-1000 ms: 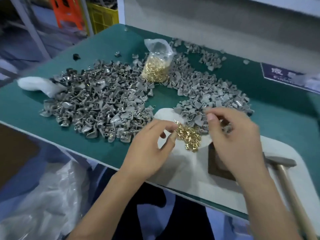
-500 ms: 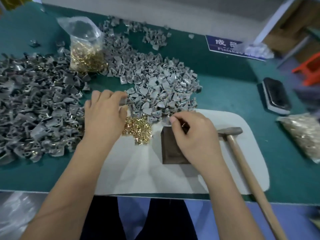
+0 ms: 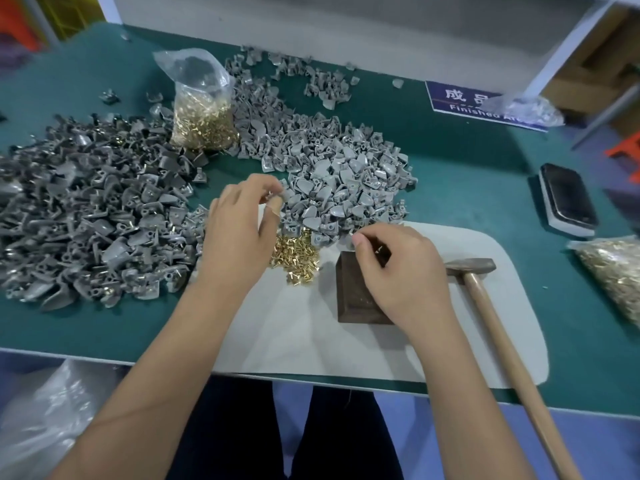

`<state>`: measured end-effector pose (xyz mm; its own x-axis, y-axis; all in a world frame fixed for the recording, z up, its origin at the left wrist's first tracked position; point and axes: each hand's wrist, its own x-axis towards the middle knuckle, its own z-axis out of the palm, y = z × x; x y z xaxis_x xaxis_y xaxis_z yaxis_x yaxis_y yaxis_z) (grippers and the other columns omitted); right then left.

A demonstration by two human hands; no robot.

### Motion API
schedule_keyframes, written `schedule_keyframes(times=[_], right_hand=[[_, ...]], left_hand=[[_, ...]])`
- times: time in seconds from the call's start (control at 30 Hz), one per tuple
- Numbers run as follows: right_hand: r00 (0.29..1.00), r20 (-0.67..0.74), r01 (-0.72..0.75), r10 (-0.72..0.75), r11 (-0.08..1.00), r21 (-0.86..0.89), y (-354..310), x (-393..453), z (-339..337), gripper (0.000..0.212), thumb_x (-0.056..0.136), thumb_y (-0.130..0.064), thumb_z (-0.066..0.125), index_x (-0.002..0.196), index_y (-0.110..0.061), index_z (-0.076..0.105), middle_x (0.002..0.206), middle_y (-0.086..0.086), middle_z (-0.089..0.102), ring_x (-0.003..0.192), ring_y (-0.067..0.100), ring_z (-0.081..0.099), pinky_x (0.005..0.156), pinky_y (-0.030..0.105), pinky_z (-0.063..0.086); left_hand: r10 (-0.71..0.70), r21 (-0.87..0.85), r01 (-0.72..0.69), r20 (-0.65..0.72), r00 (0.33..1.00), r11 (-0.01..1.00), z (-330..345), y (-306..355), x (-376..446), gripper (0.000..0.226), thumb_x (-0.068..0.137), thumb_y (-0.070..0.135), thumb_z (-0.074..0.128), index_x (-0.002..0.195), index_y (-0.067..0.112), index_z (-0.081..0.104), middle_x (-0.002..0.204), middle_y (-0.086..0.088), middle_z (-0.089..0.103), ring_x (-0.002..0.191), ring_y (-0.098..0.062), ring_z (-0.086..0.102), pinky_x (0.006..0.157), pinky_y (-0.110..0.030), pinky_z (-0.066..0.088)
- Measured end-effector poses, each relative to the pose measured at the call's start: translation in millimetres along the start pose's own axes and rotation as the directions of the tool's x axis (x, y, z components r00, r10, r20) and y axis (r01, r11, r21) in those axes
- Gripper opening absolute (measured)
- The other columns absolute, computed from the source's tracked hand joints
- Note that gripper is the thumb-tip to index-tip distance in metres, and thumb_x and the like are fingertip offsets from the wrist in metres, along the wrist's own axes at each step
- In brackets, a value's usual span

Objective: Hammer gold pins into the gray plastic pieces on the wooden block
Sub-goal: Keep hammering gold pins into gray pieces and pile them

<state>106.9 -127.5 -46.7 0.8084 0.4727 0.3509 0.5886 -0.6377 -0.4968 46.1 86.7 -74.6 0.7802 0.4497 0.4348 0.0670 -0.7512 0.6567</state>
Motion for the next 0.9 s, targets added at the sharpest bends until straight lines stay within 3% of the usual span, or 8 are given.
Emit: schedule_keyframes(times=[0.2,0.33,0.47,0.63,0.77,0.9], right_hand=[[1.0,0.009,0.01,-0.009,1.0,-0.014,-1.0,0.5,-1.0,0.016,0.099,-0.03,0.06,0.095,-0.025,0.074,0.089,-0.013,0.072,0.086,0.016,0.061,0.077,0.038,0.049],[0.999,0.003,0.036,-0.036,0.999,-0.03,-0.4,0.7,0.3,0.017,0.099,-0.033,0.059,0.094,-0.026,0.075,0.09,-0.014,0.072,0.086,0.014,0.062,0.077,0.039,0.051],[0.995,0.049,0.093,-0.092,0.996,-0.007,-2.6,1.6,-1.7,0.014,0.098,-0.036,0.062,0.096,-0.03,0.074,0.096,-0.018,0.073,0.093,0.01,0.063,0.083,0.039,0.052],[0.978,0.208,-0.018,0.004,0.998,0.064,-15.4,6.9,-3.7,0.011,0.097,-0.036,0.063,0.097,-0.035,0.074,0.098,-0.021,0.072,0.094,0.005,0.063,0.084,0.037,0.054],[0.948,0.316,0.052,0.017,0.977,-0.207,-35.6,12.5,1.3,0.015,0.094,-0.036,0.062,0.1,-0.038,0.076,0.101,-0.016,0.072,0.096,0.016,0.064,0.078,0.033,0.048],[0.941,0.332,0.07,0.067,0.92,-0.385,-52.2,15.4,11.5,0.008,0.089,-0.034,0.07,0.094,-0.032,0.076,0.096,-0.006,0.072,0.099,0.025,0.064,0.075,0.033,0.036]], left_hand=[[0.106,0.002,-0.106,-0.064,0.992,0.994,2.2,-2.3,0.2,0.012,0.098,0.021,0.062,0.11,0.022,0.064,0.097,0.014,0.054,0.097,-0.011,0.047,0.084,-0.027,0.038],[0.107,-0.087,-0.111,-0.06,0.993,0.99,0.8,-3.1,-0.9,0.015,0.1,0.034,0.058,0.112,0.026,0.063,0.096,0.018,0.055,0.094,-0.003,0.047,0.083,-0.011,0.037],[0.098,-0.197,-0.103,-0.034,0.995,0.975,0.9,-0.1,-2.9,0.011,0.102,0.042,0.056,0.106,0.033,0.061,0.094,0.017,0.066,0.092,-0.003,0.061,0.076,-0.018,0.047],[0.148,-0.209,-0.158,-0.061,0.987,0.965,0.6,1.1,-1.3,0.012,0.103,0.037,0.058,0.104,0.027,0.064,0.094,0.016,0.067,0.091,-0.003,0.063,0.077,-0.021,0.05],[0.187,-0.225,-0.188,-0.023,0.982,0.956,2.3,2.5,-2.8,0.011,0.097,0.035,0.066,0.096,0.024,0.068,0.087,0.013,0.066,0.083,-0.007,0.059,0.071,-0.013,0.042],[0.205,-0.202,-0.198,0.01,0.979,0.959,5.3,3.2,-4.8,0.008,0.097,0.027,0.066,0.092,0.021,0.066,0.085,0.012,0.063,0.081,-0.009,0.057,0.07,-0.016,0.04]])
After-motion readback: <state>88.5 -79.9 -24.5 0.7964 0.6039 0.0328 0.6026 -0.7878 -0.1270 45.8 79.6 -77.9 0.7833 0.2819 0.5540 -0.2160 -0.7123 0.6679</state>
